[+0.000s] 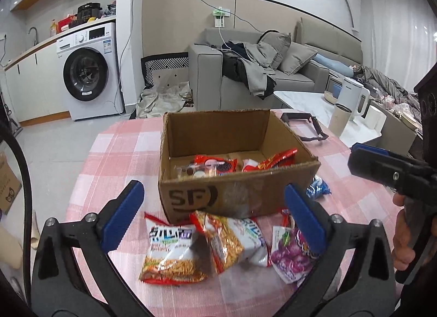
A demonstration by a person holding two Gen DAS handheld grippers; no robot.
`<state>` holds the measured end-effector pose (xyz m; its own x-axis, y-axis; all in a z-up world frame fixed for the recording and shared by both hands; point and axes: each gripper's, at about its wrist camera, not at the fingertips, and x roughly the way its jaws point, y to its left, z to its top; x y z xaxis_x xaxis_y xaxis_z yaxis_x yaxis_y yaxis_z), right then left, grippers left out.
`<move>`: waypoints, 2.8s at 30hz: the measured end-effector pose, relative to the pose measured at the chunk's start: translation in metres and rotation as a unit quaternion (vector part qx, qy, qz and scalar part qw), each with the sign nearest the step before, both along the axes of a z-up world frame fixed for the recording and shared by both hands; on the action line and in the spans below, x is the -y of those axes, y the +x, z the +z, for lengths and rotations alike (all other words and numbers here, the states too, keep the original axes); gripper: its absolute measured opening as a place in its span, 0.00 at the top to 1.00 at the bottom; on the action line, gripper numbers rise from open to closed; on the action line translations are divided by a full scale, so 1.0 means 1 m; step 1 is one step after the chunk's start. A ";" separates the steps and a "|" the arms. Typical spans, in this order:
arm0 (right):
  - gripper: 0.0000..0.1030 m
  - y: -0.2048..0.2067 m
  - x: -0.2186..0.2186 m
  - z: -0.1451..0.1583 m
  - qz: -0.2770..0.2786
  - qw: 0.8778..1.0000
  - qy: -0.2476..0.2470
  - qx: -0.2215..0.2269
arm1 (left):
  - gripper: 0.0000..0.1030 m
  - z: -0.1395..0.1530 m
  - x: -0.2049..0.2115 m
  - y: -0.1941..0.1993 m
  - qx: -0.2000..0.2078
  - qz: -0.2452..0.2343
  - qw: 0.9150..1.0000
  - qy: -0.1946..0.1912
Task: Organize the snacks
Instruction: 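Lower the chip bag and bread bun packet into the box, opening both grippers, then grasp the white-purple snack bag with the right gripper while the left gripper reaches the pile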
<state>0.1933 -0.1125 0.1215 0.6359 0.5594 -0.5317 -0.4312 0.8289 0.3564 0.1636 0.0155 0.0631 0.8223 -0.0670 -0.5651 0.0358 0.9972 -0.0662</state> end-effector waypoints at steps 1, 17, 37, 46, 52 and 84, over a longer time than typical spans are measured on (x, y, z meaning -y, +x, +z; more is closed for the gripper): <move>0.00 -0.004 0.000 -0.002 0.000 1.000 -0.005 -0.001 | 0.01 -0.002 -0.001 -0.005 -0.002 0.002 1.000 -0.002; 0.00 -0.046 0.004 -0.038 0.013 0.998 -0.048 -0.029 | 0.01 -0.023 -0.004 -0.053 -0.016 0.006 1.000 -0.003; 0.00 -0.042 0.008 -0.073 0.011 0.993 -0.083 -0.082 | 0.01 -0.048 0.010 -0.047 -0.051 -0.012 0.999 0.008; 0.00 -0.035 0.019 -0.085 -0.003 0.988 -0.107 -0.109 | 0.01 -0.052 0.017 -0.051 -0.059 -0.033 0.998 0.005; 0.00 -0.036 0.025 -0.085 0.016 0.988 -0.101 -0.120 | 0.01 -0.054 0.020 -0.051 -0.068 -0.045 0.997 0.003; 0.52 -0.060 -0.031 -0.113 0.187 0.969 -0.085 -0.141 | 0.01 -0.067 0.019 -0.051 -0.085 -0.048 0.995 0.008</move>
